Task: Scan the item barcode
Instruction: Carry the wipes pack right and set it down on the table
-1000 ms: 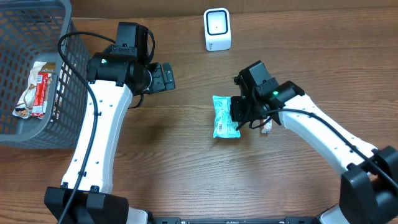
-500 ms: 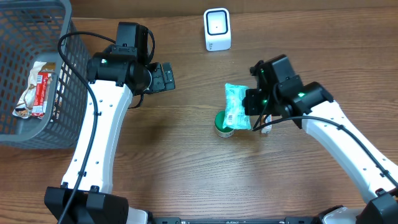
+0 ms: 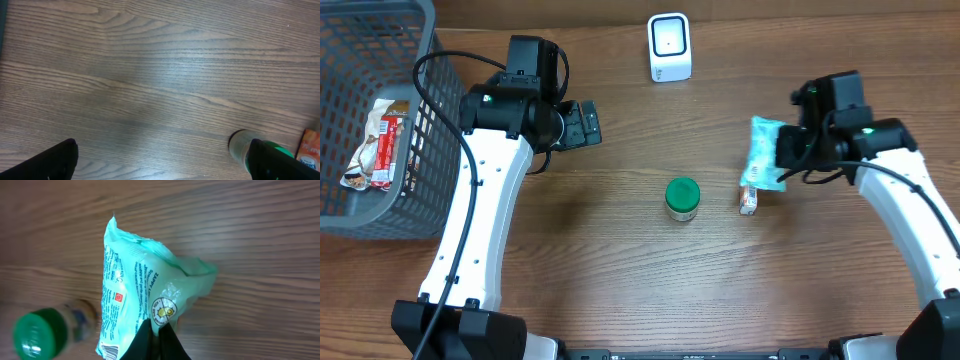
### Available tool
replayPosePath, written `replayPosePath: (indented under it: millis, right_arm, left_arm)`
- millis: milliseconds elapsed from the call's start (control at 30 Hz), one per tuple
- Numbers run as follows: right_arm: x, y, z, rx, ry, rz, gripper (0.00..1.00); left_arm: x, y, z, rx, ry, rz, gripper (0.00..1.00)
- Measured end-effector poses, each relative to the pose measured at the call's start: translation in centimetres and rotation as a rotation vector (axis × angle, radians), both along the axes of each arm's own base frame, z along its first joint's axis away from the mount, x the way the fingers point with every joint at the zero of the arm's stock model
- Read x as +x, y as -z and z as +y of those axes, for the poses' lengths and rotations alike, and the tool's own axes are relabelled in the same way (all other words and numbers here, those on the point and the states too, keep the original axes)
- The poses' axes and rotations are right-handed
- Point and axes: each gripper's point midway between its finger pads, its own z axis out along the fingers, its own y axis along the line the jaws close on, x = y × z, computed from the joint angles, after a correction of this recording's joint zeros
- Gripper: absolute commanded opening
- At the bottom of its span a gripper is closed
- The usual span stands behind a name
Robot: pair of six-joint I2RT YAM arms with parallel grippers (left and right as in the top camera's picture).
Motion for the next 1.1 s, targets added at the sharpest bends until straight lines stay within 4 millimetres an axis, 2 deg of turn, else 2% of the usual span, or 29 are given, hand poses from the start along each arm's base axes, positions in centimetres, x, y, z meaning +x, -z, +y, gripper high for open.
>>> replayPosePath:
  millis: [233,500,933,1100]
  right_arm:
    - [-1.3,0.8,-2.2,-0.113,-0.099,0.034,0.04]
    - [-1.7,1.8,-5.5,-0.312,-0.078,0.065,0.04]
    - [-2.3,5.9,-6.2,-0.348,-0.077,0.061,0.04]
    - [-2.7,7.4,-6.2,-0.349,-0.078,0.061,0.09]
  left_arm:
    - [0.0,0.0,0.0,0.0,0.0,0.0,1.0]
    - [0.0,0.0,0.0,0.0,0.0,0.0,1.0]
    - [0.0,0.0,0.0,0.0,0.0,0.0,1.0]
    - [0.0,0.0,0.0,0.0,0.0,0.0,1.0]
